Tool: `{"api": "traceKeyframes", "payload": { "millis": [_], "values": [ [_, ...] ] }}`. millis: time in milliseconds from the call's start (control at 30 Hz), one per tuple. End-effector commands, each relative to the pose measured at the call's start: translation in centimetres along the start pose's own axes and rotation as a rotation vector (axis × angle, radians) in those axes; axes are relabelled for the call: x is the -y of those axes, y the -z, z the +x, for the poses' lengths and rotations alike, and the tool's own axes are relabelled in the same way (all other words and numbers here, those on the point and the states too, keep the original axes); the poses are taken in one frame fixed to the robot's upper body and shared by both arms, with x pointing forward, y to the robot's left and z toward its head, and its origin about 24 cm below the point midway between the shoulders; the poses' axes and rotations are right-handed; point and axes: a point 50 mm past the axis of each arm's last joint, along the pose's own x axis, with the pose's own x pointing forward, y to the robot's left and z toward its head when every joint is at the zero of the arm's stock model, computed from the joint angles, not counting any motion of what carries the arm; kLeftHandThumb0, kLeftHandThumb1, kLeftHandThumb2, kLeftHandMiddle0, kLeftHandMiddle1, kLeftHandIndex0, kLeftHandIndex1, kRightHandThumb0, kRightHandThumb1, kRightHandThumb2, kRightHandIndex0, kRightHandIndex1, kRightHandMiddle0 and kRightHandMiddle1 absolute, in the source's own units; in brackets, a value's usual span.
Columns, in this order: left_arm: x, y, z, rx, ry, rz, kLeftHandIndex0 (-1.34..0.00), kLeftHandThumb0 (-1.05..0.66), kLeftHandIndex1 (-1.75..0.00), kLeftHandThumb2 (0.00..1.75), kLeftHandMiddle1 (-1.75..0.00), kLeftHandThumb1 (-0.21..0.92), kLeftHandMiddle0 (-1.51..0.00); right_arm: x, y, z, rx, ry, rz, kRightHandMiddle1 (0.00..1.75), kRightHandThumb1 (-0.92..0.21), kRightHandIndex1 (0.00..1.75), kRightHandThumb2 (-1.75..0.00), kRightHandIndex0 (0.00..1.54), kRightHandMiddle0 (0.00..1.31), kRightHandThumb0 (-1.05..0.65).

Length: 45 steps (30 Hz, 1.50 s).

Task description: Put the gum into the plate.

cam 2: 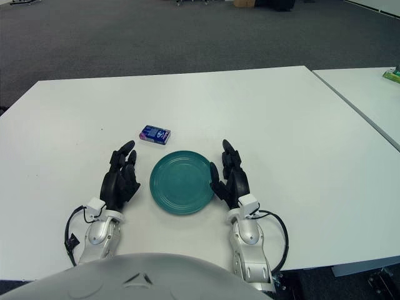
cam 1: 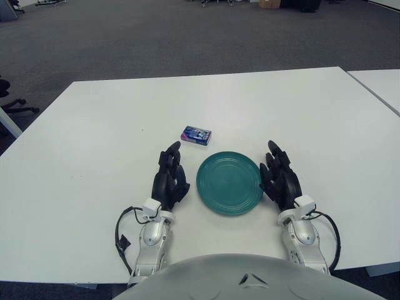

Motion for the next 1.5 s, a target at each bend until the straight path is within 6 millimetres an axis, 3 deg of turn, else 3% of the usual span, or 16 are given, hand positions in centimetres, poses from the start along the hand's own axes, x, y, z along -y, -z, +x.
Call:
{"api": "traceKeyframes", "payload": {
  "millis": [0,67,300,533,667,800,967,1467],
  "values": [
    [-2.2,-4.3,4.8,0.198,0.016,0.19,0.0,-0.89,-0.69,0.64,0.0,0.92,-0.23,0.0,1.2,0.1,-0.066,0.014,0.019,0.3,-0.92,0.01,-0.65,0.09,0.0,-0.8],
    [-3.1,-5.3,6.6,0.285,0.019,0.381,0.0,-0.9,-0.69,0.56,0.0,0.92,-0.22,0.0,1.3,0.3,-0.067,0.016,0.018,0.32,-0.92,0.01,-0.66,0.1,0.0,-0.79],
    [-3.4,-8.1,11.8,0.458,0.091,0.814,0.0,-0.98,-0.77,0.43,-0.01,0.92,-0.23,-0.1,1.6,0.8,-0.066,0.02,0.028,0.36,-0.92,0.01,-0.65,0.11,0.0,-0.77],
    [-3.8,-8.6,13.7,0.516,0.175,1.007,0.0,-1.04,-0.91,0.42,-0.01,0.92,-0.25,-0.2,1.7,1.2,-0.057,0.022,0.029,0.38,-0.92,0.01,-0.62,0.12,0.0,-0.77],
    [-3.5,-10.2,16.7,0.511,0.353,1.229,-0.02,-1.05,-0.98,0.39,0.0,0.92,-0.25,-0.1,1.8,1.2,-0.056,0.02,0.044,0.4,-0.92,0.01,-0.61,0.12,0.0,-0.77],
    [-2.6,-11.1,18.3,0.471,0.467,1.278,-0.05,-1.03,-1.03,0.31,-0.01,0.92,-0.25,-0.1,2.1,1.3,-0.066,0.024,0.067,0.41,-0.92,0.01,-0.6,0.12,0.0,-0.77],
    [-2.1,-10.6,19.2,0.409,0.556,1.326,-0.07,-0.99,-1.06,0.24,-0.01,0.92,-0.26,0.0,2.4,1.3,-0.078,0.03,0.071,0.42,-0.92,0.01,-0.6,0.13,0.0,-0.78],
    [0.0,-9.1,20.2,0.295,0.708,1.454,-0.17,-0.84,-1.19,0.14,0.0,0.9,-0.22,0.3,2.8,1.6,-0.071,0.054,0.068,0.48,-0.92,0.02,-0.62,0.18,0.0,-0.76]
  ]
}}
